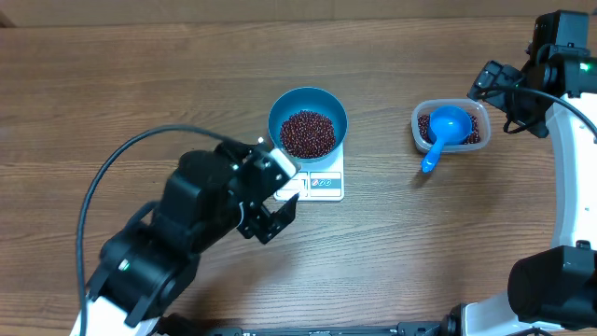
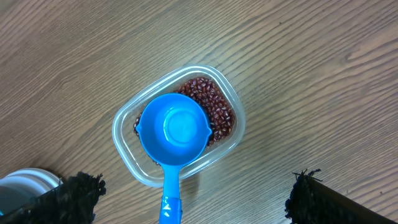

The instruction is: Scoop item into bowl and weigh 150g on scale

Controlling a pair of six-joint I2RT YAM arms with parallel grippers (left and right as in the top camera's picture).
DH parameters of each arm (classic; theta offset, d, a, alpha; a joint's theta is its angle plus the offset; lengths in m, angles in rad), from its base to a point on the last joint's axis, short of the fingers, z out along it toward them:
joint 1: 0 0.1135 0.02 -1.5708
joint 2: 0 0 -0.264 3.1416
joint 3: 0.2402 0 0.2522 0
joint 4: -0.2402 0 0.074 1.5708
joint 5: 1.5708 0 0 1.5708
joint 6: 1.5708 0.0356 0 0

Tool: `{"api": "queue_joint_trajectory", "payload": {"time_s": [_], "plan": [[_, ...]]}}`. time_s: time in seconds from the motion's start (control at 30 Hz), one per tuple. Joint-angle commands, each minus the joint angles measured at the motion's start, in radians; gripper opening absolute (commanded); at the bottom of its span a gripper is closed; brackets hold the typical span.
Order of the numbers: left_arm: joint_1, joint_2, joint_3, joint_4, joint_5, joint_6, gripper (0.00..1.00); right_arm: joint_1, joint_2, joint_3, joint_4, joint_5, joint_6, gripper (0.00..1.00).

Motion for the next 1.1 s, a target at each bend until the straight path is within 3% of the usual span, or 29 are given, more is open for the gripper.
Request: {"api": "queue_joint_trajectory", "payload": {"time_s": [0.0, 0.2, 0.43, 0.73, 1.07], "plan": [[0.007, -0.051, -0.011, -0.001, 0.014, 0.105, 0.99, -0.007, -0.023, 0.024, 0.002, 0.014, 0.000, 1.00], [0.013, -0.168, -0.099, 0.061, -0.017, 0.111, 1.00, -0.007, -0.023, 0.024, 0.002, 0.014, 0.000, 1.00], [0.090, -0.390, -0.367, 0.284, -0.001, 0.100, 0.99, -0.007, -0.023, 0.024, 0.002, 0.014, 0.000, 1.00], [0.198, -0.689, -0.694, 0.518, 0.000, -0.079, 0.99, -0.007, -0.023, 0.024, 0.002, 0.014, 0.000, 1.00], [0.376, -0.936, -0.927, 0.735, -0.001, -0.214, 0.99, -0.007, -0.023, 0.024, 0.002, 0.014, 0.000, 1.00]]}}
